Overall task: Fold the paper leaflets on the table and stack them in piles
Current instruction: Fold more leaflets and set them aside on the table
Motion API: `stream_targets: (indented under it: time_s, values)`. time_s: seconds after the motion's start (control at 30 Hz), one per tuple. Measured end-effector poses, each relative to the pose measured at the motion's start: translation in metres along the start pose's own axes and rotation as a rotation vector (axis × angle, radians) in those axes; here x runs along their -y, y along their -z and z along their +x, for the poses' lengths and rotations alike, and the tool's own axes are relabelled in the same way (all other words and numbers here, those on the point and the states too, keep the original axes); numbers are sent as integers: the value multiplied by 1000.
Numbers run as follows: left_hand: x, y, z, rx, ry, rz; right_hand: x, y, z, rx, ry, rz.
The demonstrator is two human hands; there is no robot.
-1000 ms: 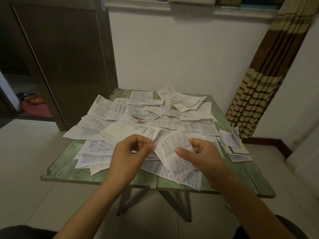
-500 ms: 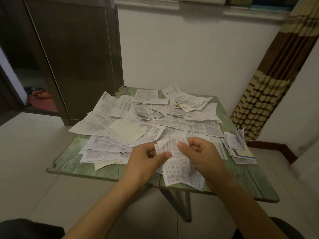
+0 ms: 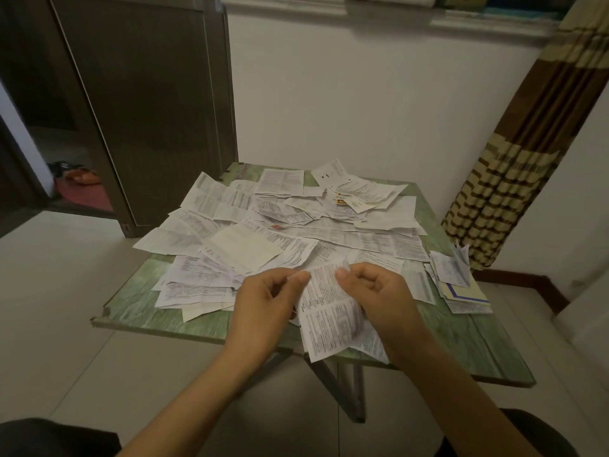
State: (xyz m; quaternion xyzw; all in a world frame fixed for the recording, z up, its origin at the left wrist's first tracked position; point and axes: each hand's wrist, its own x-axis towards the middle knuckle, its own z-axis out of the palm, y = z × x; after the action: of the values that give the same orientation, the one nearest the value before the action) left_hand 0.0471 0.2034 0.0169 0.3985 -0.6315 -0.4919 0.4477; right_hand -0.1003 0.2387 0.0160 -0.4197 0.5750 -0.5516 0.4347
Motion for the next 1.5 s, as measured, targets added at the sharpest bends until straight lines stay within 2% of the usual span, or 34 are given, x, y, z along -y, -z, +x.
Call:
stream_targets:
  time_s: [0.07,0.2,0.33,0.47,0.57,0.67,0.83,0.93,1.07,1.17,1.23,1.3,1.37,1.5]
  values:
    - [1,0,-1,-16,-33,35,-2,-1,1,-14,-21,34]
    - [5,3,2,53,33,66,-4,0,2,-63,13,-54]
    - [2,-1,8,92,30,93,-4,-2,0,34,214,-373]
    - [4,-8,11,38,-20,142,-8,-4,2,81,312,-429]
    - [7,-11,13,-48,-85,196,-8,-2,4,120,296,-403]
    - [8,-7,20,-151,-53,171,-11,9,5,145,233,-440]
    - [11,-14,25,-144,12,168,-18,25,1,126,185,-467]
    - [14,-22,26,-148,42,106,-17,30,-2,71,183,-405]
    - [20,-34,23,-137,87,18,-20,42,-8,-35,74,-264]
    - [27,-41,23,-18,89,68,-30,56,-11,-102,19,-287]
    - [30,-39,23,65,107,124,-38,76,-13,-217,-23,-325]
    - [36,-33,24,56,126,178,-48,108,-16,-389,-37,-458]
    - [39,-29,22,31,136,209,-59,139,-17,-520,-21,-691]
    - [33,-48,14,130,178,205,-75,168,-19,-652,23,-951]
